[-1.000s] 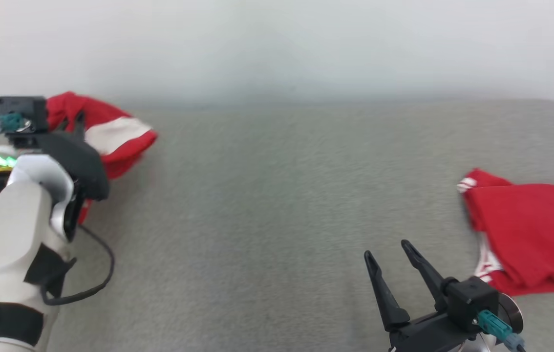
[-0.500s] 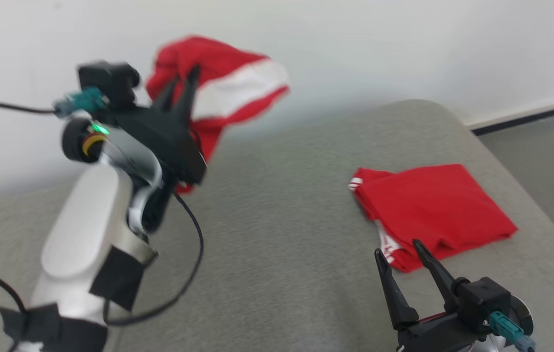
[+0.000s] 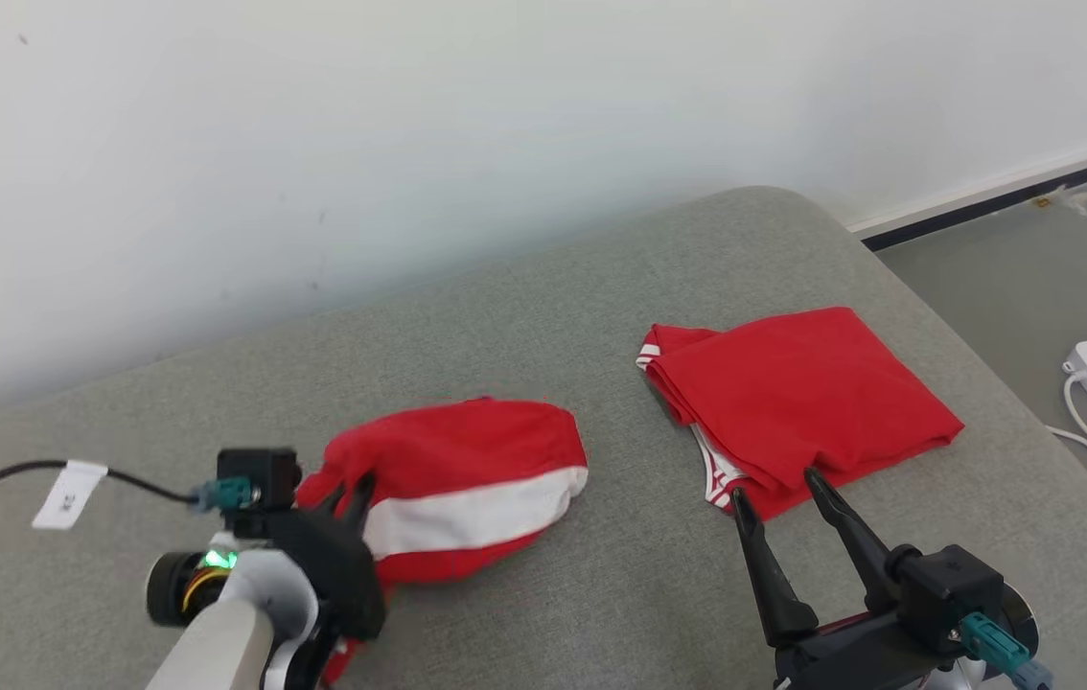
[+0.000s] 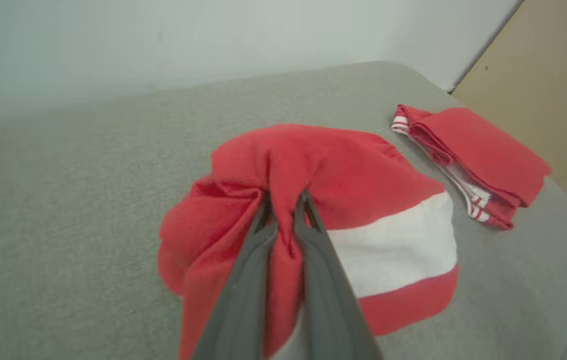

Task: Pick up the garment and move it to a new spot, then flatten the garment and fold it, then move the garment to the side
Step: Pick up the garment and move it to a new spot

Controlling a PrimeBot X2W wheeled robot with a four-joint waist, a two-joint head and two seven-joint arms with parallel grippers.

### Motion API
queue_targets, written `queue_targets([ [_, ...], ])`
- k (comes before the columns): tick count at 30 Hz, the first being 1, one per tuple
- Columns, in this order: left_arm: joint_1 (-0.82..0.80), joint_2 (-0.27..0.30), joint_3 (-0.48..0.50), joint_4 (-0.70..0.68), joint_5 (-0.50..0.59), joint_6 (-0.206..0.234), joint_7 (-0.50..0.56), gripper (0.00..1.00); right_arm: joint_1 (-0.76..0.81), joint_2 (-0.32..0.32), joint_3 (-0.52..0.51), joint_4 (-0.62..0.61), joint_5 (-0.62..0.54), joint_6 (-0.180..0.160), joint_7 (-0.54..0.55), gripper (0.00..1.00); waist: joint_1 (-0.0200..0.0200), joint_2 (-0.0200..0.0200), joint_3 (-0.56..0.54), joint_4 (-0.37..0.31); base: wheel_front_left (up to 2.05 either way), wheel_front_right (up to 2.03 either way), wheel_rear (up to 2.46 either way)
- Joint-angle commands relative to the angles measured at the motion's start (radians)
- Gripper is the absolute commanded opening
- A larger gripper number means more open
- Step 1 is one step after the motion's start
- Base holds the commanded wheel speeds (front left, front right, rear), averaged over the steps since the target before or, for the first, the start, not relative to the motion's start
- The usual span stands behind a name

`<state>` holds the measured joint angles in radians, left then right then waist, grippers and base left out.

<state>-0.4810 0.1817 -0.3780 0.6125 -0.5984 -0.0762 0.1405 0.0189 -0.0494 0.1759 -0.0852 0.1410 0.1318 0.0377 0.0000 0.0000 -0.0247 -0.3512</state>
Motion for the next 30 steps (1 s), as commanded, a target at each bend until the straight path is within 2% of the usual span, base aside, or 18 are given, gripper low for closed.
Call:
queue_targets([
  [1, 0.016, 0.005, 0.004, 0.023, 0.01, 0.015, -0.02, 1.0, -0.009, 0.002, 0.001, 0.001, 0.011, -0.003, -0.005, 1.0, 0.0, 0.0, 0.0, 0.01, 0.0, 0.0, 0.0],
  [11, 0.085, 0.018, 0.008, 0.05, 0.025, 0.014, -0.157, 1.0, 0.023, 0.001, -0.025, 0.008, 0.009, -0.003, -0.01, 1.0, 0.0, 0.0, -0.02, 0.074, 0.0, 0.0, 0.0],
  [16, 0.153, 0.027, 0.042, -0.004, 0.017, 0.042, -0.273, 1.0, 0.033, 0.001, -0.034, 0.005, 0.006, -0.003, -0.008, 1.0, 0.0, 0.0, -0.041, 0.107, 0.0, 0.0, 0.0],
  [18, 0.192, 0.027, 0.071, -0.068, 0.015, 0.053, -0.357, 1.0, 0.04, 0.001, -0.042, 0.002, 0.007, -0.003, -0.013, 1.0, 0.0, 0.0, -0.047, 0.121, 0.0, 0.0, 0.0],
  [20, 0.251, 0.03, 0.096, -0.14, 0.039, 0.074, -0.393, 1.0, 0.052, 0.001, -0.055, 0.006, 0.024, -0.003, -0.018, 1.0, 0.0, 0.0, -0.054, 0.141, 0.0, 0.0, 0.0],
  [27, 0.475, -0.017, 0.199, -0.474, 0.142, 0.135, -0.405, 1.0, 0.076, 0.001, -0.117, 0.047, 0.044, -0.003, -0.052, 1.0, 0.0, 0.0, -0.082, 0.216, 0.0, 0.0, 0.0],
  [30, 0.557, -0.042, 0.234, -0.565, 0.173, 0.119, -0.406, 1.0, 0.085, 0.001, -0.128, 0.073, 0.053, -0.003, -0.068, 1.0, 0.0, 0.0, -0.092, 0.252, 0.0, 0.0, 0.0],
])
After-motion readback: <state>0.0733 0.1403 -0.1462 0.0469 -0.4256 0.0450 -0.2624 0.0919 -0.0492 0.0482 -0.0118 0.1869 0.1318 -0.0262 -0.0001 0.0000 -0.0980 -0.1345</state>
